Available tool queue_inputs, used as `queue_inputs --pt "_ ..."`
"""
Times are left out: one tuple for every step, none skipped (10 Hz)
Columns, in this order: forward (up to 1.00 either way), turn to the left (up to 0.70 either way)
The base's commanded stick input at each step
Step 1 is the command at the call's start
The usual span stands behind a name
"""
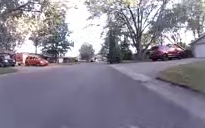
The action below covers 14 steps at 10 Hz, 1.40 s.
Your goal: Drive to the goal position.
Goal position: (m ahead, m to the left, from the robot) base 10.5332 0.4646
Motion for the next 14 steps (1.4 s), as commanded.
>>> queue_inputs --pt "1.0 0.0" --pt "1.0 0.0" --pt "1.0 0.0" --pt "1.0 0.0" --pt "1.0 0.0" --pt "1.0 0.0" --pt "1.0 0.0" --pt "1.0 0.0" --pt "1.0 0.0" --pt "1.0 0.0" --pt "1.0 0.0" --pt "1.0 0.0" --pt "1.0 0.0" --pt "1.0 0.0"
